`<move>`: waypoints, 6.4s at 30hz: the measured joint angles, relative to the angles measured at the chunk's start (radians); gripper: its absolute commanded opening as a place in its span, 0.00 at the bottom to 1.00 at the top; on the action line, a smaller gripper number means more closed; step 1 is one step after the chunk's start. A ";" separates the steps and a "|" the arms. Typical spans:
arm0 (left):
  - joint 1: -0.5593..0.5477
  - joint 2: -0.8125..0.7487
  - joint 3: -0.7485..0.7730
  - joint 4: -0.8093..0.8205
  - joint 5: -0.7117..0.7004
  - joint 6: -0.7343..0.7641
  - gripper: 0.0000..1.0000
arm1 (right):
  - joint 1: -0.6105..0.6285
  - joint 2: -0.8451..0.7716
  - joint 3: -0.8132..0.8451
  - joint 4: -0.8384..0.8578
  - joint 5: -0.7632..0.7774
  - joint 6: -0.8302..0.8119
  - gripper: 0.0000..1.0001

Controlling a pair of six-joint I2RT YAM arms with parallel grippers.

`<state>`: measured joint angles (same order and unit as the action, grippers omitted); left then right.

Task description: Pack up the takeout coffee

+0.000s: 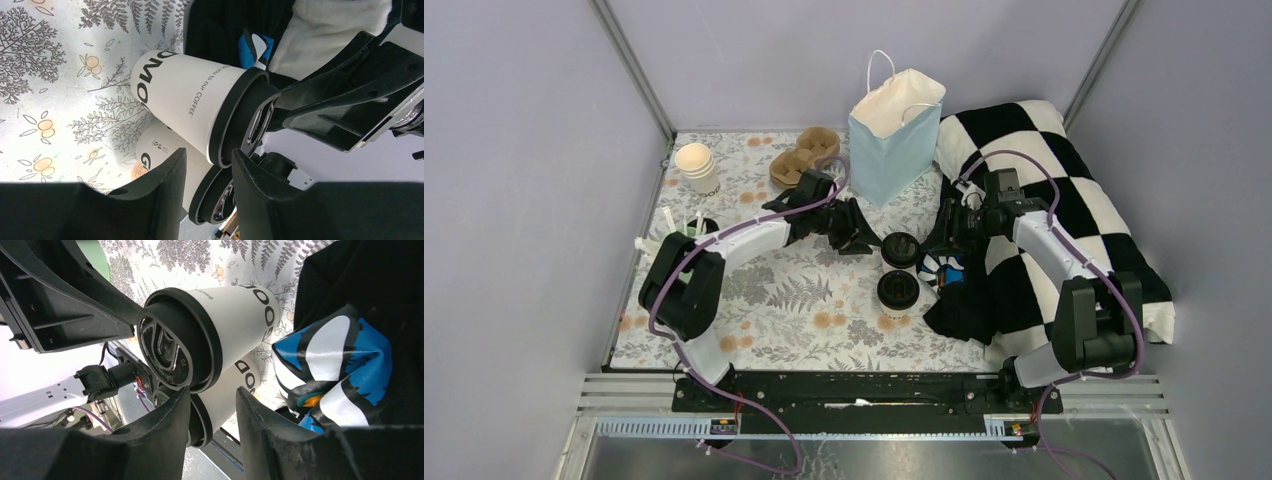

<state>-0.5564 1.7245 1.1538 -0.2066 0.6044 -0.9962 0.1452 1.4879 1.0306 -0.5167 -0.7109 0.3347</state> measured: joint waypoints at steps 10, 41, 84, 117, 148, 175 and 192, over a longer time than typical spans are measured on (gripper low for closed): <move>0.000 0.035 0.000 0.017 0.007 0.000 0.39 | -0.009 0.037 -0.016 0.054 -0.016 0.026 0.41; -0.030 0.051 0.043 -0.040 -0.011 0.047 0.31 | -0.020 0.059 -0.082 0.145 -0.066 0.075 0.37; -0.062 0.005 -0.003 -0.010 -0.146 0.161 0.38 | -0.026 0.040 -0.129 0.193 -0.039 0.150 0.53; -0.063 0.032 0.051 -0.084 -0.141 0.157 0.37 | 0.038 0.204 -0.087 0.174 -0.264 0.032 0.85; -0.090 0.014 -0.058 0.144 -0.195 0.169 0.34 | -0.014 0.171 -0.309 0.597 -0.362 0.296 0.96; -0.099 0.035 -0.032 0.145 -0.223 0.167 0.34 | -0.042 0.246 -0.341 0.673 -0.427 0.336 0.87; -0.099 0.062 0.071 -0.011 -0.238 0.218 0.34 | -0.068 0.155 -0.213 0.533 -0.322 0.338 0.97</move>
<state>-0.6556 1.7866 1.2243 -0.2180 0.3660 -0.7780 0.0772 1.6428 0.8173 0.0158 -1.0328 0.6724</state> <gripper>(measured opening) 0.349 0.993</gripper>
